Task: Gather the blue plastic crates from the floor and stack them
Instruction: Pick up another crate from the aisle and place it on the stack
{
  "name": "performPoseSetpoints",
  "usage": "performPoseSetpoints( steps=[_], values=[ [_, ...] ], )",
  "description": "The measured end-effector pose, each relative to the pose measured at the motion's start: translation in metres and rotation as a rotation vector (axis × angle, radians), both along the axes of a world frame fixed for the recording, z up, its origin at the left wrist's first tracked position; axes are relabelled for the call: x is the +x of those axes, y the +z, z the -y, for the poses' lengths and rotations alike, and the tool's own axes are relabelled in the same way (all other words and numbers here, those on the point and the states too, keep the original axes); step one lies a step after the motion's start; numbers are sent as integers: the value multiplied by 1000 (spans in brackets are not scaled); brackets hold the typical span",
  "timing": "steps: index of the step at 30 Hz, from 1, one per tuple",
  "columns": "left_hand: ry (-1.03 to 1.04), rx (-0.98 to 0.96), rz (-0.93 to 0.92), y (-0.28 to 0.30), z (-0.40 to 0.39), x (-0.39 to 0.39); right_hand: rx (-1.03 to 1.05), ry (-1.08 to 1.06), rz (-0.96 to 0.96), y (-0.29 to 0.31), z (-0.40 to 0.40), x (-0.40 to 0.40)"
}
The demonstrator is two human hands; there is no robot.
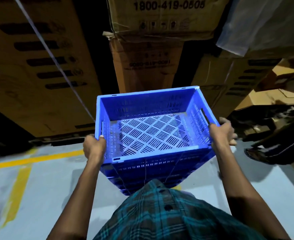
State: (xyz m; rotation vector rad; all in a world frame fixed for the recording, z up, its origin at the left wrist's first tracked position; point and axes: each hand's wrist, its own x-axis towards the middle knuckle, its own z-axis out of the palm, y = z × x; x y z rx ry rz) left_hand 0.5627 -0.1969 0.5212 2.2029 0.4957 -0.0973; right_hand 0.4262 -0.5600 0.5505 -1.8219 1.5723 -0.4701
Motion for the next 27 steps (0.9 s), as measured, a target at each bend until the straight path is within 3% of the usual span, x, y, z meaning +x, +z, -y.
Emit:
performPoseSetpoints(
  steps=[6,11,20,27],
  values=[
    [-40,110,76,-5,4,6,-143,35,-159,-10,-7,9],
    [-76,328,164,-4,12,-13,-362,105,-237,-28,-13,3],
    [-70,576,86,-6,50,-48,-487,384,-236,-37,-8,-18],
    [-33,510,257,-19,80,-98,-549,609,-161,-40,7,-43]
  ],
)
